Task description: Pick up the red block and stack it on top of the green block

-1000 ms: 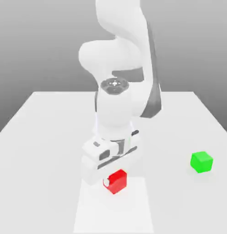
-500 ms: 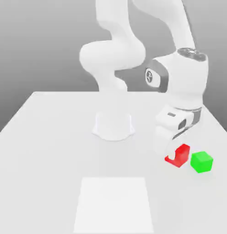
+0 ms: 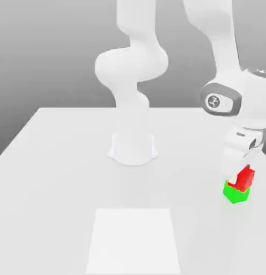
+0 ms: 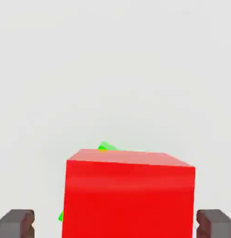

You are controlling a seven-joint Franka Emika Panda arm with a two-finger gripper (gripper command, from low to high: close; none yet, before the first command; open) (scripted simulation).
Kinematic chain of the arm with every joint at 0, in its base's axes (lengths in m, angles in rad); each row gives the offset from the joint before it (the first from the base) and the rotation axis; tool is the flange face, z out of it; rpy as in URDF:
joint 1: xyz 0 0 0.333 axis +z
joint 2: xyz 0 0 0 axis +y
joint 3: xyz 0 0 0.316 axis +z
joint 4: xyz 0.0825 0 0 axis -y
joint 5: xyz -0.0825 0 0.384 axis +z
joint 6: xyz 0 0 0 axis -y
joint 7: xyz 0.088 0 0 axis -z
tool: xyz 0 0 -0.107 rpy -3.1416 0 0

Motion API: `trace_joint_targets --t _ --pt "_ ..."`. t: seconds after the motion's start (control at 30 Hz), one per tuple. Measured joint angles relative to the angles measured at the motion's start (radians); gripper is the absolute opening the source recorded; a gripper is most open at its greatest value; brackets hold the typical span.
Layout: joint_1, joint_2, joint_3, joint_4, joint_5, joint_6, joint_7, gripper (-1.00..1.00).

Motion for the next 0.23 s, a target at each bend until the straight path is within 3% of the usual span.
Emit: trace_joint_targets --t 0.07,0.23 --pt "0.004 0.007 -0.005 0.000 -0.005 0.006 0.004 1.00" --pt "0.028 -0.153 0.005 -0.007 0.130 -0.140 -0.093 1.00"
